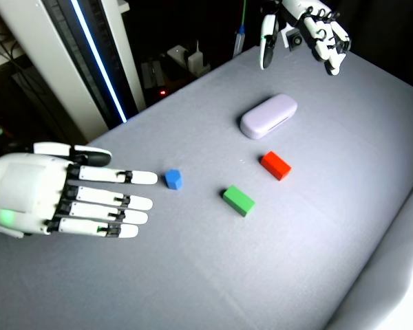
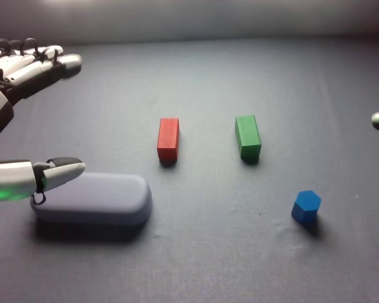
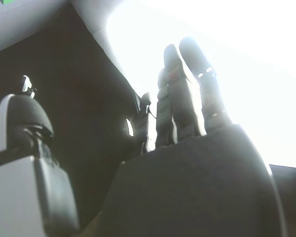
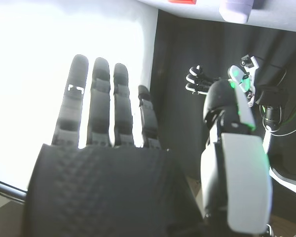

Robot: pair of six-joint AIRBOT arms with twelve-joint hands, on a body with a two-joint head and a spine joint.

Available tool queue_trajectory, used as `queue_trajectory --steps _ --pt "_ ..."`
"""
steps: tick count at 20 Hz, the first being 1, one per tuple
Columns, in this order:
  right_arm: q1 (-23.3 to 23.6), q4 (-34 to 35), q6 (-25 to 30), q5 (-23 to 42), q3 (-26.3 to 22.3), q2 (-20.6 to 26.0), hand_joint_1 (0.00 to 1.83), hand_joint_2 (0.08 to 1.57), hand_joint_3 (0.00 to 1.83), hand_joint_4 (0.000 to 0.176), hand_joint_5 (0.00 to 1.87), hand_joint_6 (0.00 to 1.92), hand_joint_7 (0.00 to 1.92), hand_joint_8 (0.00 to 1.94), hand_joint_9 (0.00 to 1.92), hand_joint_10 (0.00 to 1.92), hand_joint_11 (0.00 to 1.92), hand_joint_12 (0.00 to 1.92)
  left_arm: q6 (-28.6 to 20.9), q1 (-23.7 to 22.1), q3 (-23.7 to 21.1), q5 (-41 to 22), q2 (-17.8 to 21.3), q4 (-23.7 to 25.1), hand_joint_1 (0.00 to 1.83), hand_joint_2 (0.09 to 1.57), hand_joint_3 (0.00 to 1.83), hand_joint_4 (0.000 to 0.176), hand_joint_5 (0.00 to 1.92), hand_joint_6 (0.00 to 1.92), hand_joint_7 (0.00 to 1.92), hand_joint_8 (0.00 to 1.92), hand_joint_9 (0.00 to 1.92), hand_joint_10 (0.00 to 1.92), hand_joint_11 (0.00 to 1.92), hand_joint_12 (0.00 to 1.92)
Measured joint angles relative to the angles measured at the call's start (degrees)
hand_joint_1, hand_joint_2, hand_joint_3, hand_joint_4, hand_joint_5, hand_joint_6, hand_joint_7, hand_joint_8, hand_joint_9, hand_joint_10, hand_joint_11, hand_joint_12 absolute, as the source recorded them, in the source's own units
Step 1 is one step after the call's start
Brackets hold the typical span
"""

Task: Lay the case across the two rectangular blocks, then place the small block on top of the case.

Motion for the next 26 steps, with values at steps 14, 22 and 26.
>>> queue_trajectory --steps 14,22,26 --pt "0.5 -0.7 0.1 -0.4 0.1 0.0 0.79 1.35 0.0 0.0 0.44 0.0 0.35 0.0 0.35 0.0 0.01 0.94 -0.6 0.0 0.7 12.1 1.9 5.5 0.81 0.86 0.0 0.076 0.34 0.0 0.19 0.0 0.16 0.0 0.0 0.37" --pt "1.5 -1.6 0.1 -1.6 0.3 -0.1 0.81 1.35 0.0 0.0 0.47 0.0 0.35 0.0 0.36 0.0 0.05 0.86 1.1 -3.8 6.1 24.7 -2.7 5.4 0.84 0.79 0.0 0.085 0.29 0.0 0.2 0.0 0.21 0.01 0.0 0.49" --pt "1.6 -2.0 0.1 -1.6 0.3 -0.1 0.85 1.35 0.0 0.0 0.47 0.0 0.35 0.0 0.36 0.0 0.05 0.87 5.8 -7.5 7.2 30.8 -4.9 6.4 0.83 0.78 0.0 0.09 0.31 0.0 0.22 0.0 0.24 0.01 0.0 0.52"
